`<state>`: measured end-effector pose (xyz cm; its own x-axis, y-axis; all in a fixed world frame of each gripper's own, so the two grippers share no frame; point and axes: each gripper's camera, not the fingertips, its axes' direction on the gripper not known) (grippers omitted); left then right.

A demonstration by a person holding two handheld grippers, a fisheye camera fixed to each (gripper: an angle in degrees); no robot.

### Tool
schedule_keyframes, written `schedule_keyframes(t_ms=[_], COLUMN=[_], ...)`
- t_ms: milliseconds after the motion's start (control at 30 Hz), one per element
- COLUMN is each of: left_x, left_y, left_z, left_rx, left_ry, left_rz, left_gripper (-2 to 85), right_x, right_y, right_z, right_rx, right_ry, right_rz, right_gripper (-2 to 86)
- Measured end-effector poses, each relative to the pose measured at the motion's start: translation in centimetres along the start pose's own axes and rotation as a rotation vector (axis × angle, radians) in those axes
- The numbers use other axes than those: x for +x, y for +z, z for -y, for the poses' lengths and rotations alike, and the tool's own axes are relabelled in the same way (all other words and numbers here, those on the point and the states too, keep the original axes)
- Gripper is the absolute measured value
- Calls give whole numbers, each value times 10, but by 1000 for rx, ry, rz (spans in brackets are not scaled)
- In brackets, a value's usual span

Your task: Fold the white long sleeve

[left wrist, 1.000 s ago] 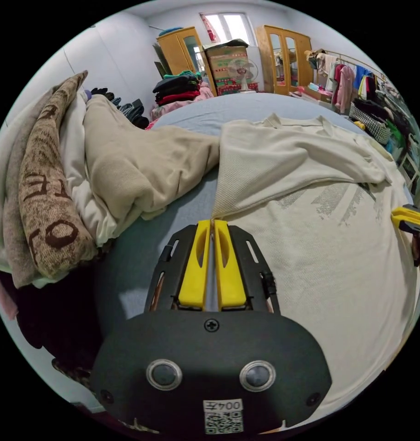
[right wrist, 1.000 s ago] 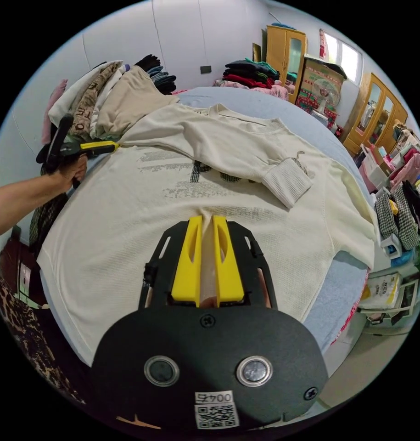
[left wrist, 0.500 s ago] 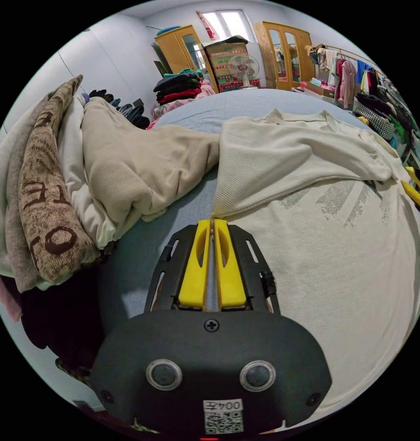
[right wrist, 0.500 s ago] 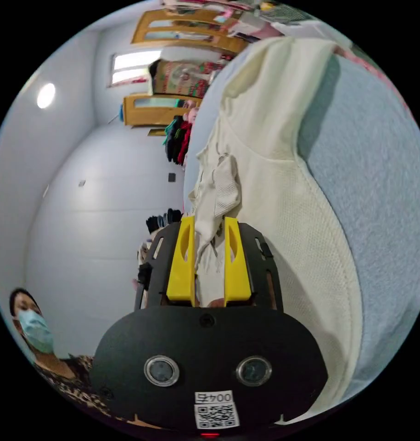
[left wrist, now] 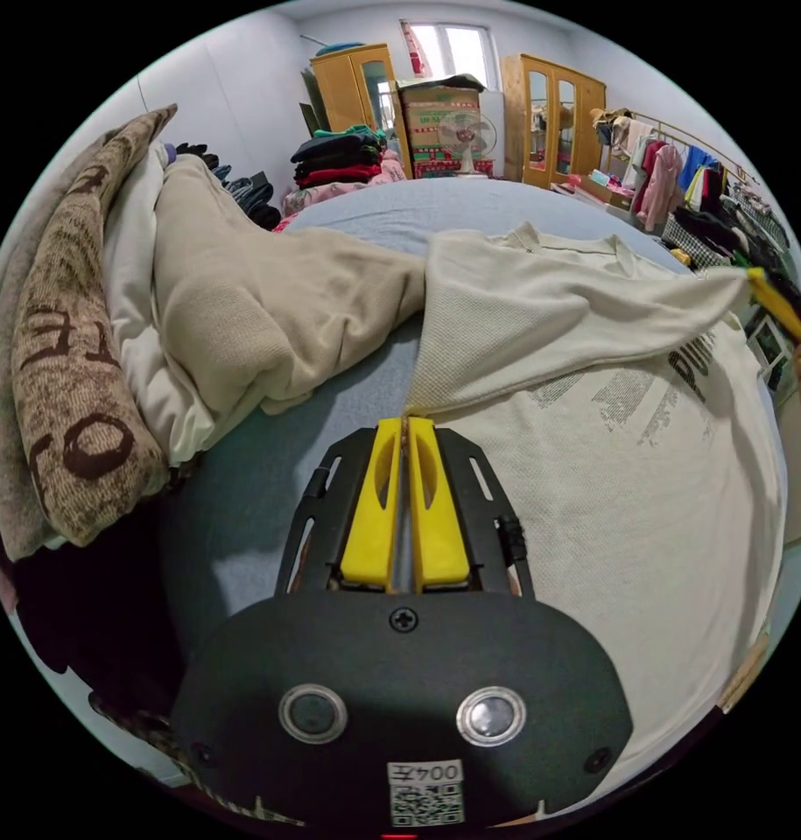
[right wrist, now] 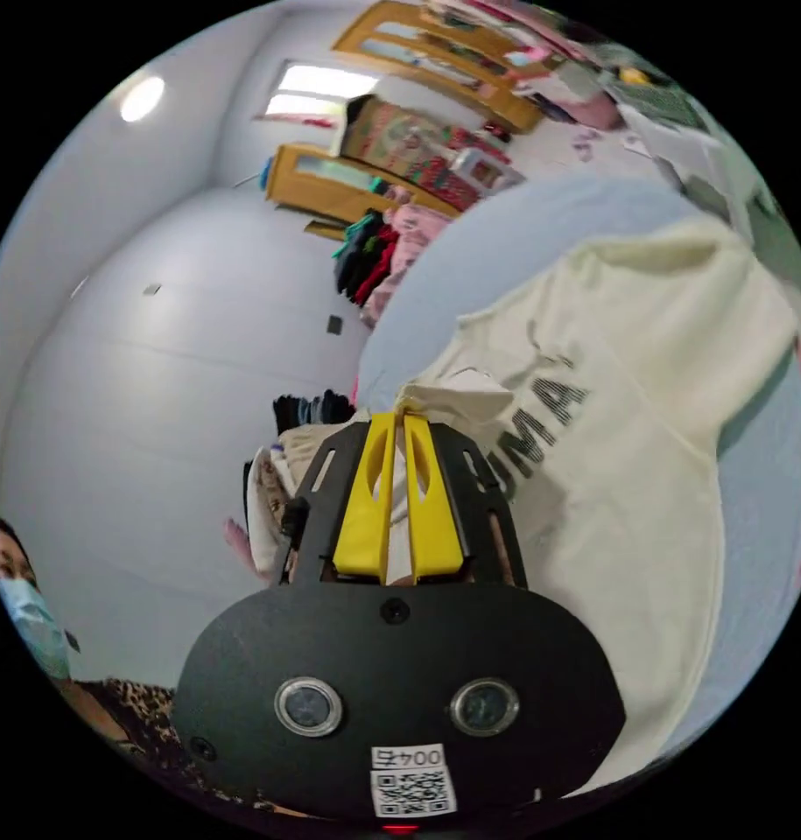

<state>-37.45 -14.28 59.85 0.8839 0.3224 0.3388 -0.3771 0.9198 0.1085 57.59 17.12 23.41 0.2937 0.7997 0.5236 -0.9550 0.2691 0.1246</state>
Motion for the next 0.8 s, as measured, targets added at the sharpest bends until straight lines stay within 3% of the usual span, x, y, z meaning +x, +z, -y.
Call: schedule_keyframes(t_ms=[167, 333, 633, 800], left_x=[-15, -27, -20, -33], left_y=[8, 15, 23, 16], left_z=[2, 4, 10, 12], left_rx=[1, 1, 3, -8], left_ry=[-26, -52, -29, -32], left_rz=[-54, -96, -67, -153], left_gripper=[15, 14, 14, 12], right_x=[9, 68, 30, -8], right_y=[-15, 19, 9, 25], right_z=[-10, -41, -76, -86], right_rx=[-139, -324, -212, -164], right_ry=[-100, 37, -102, -211], right_rz=[-337, -402, -622, -565], right_gripper=[22, 36, 64, 66])
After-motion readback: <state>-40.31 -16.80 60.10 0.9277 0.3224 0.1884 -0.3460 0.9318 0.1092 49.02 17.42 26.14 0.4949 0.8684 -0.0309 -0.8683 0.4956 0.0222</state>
